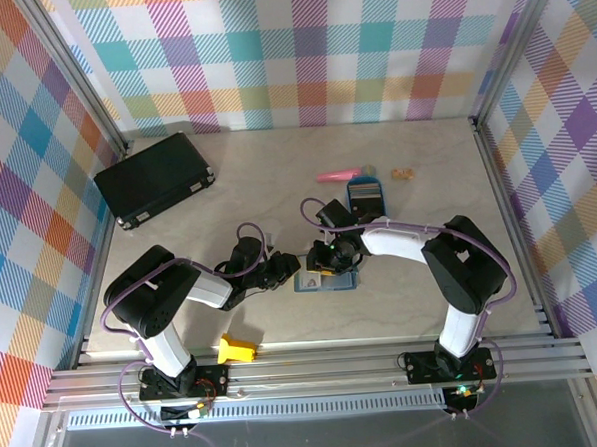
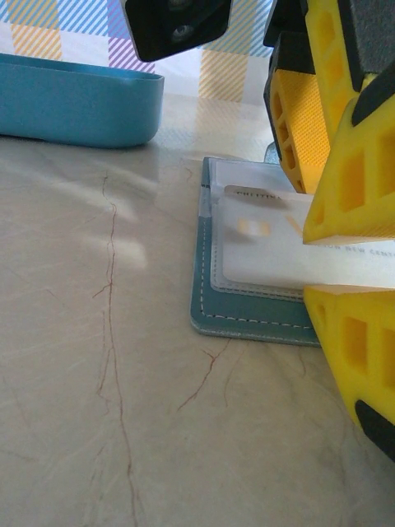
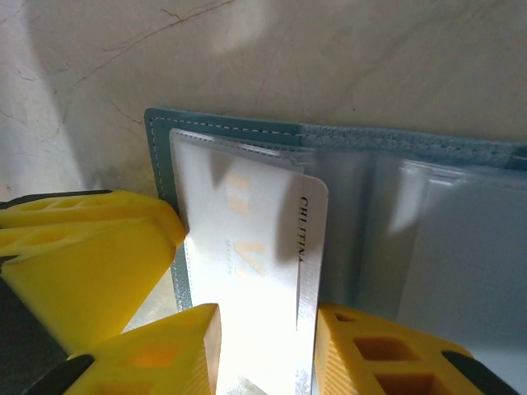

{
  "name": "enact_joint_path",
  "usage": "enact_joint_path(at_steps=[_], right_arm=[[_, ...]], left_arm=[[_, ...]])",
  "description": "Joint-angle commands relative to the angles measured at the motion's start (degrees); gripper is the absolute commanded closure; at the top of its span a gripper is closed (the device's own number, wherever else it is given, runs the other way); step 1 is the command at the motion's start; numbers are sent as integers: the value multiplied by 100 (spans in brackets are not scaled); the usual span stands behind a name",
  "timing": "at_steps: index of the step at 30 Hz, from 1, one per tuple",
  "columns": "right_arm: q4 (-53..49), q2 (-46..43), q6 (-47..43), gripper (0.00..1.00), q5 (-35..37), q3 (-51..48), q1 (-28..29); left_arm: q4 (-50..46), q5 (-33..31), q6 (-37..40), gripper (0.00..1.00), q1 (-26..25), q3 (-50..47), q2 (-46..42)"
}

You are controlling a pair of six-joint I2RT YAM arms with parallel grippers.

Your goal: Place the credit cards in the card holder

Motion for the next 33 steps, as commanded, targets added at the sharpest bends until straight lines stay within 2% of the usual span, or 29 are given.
enact_joint_path(at_steps=[1,33], right_arm=[[235,82,94,66,-263,111,31],[589,261,220,70,-488,129,84]], left_arm=[[-170,-86,34,79,-25,0,194],[-72,-60,-10,80,-26,-24,233]])
